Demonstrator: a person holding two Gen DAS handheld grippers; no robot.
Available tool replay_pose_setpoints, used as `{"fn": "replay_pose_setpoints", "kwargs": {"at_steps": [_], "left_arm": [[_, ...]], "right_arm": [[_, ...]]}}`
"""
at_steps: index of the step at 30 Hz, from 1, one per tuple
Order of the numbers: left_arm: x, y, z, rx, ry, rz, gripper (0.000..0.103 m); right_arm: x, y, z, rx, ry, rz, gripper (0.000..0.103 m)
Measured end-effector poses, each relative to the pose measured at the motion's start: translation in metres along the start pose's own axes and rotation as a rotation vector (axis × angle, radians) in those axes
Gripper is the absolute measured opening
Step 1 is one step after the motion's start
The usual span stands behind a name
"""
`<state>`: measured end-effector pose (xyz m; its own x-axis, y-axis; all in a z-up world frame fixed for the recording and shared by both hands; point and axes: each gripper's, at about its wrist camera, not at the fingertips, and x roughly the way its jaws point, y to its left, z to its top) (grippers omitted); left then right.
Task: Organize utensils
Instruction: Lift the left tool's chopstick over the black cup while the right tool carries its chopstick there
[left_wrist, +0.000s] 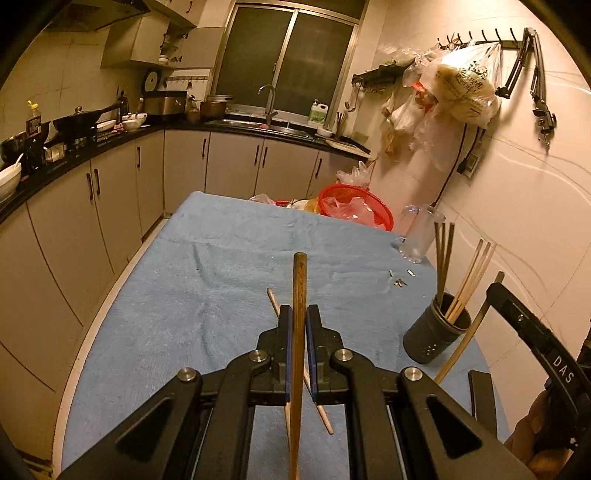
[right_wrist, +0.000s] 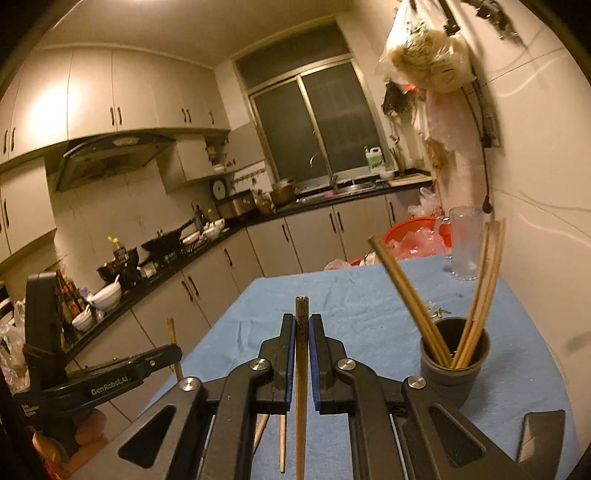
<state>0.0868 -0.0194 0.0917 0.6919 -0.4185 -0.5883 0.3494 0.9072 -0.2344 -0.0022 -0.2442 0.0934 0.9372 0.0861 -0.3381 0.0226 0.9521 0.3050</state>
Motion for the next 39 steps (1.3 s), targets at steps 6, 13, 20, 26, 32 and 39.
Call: {"fn": "replay_pose_setpoints", "kwargs": {"at_steps": [6,13,20,26,32,39], "left_arm": [[-0.012,-0.008,0.002,0.008,-0.019,-0.003,0.007],[-0.023,-0.019,0.002,0.017,-0.031,-0.018,0.008],[-0.029,-0.032,-0.001,0.042,-0.031,-0.032,0.008],[-0.035,-0.042,-0.003,0.059,-0.031,-0.045,0.008],[-0.042,-0.049,-0.004,0.072,-0.035,-0.062,0.008],[-0.047,-0.057,-0.005,0.083,-0.035,-0.071,0.008]], "right_arm": [[-0.019,-0.01,0.001,0.026,-0.028,-0.005,0.007],[-0.033,-0.019,0.005,0.05,-0.051,-0.013,0.007],[-0.05,-0.034,0.009,0.078,-0.084,-0.024,0.007],[-0.065,-0.044,0.011,0.099,-0.113,-0.05,0.007],[-0.074,-0.061,0.013,0.126,-0.128,-0.069,0.007],[-0.082,-0.064,0.012,0.128,-0.137,-0.073,0.007]]}}
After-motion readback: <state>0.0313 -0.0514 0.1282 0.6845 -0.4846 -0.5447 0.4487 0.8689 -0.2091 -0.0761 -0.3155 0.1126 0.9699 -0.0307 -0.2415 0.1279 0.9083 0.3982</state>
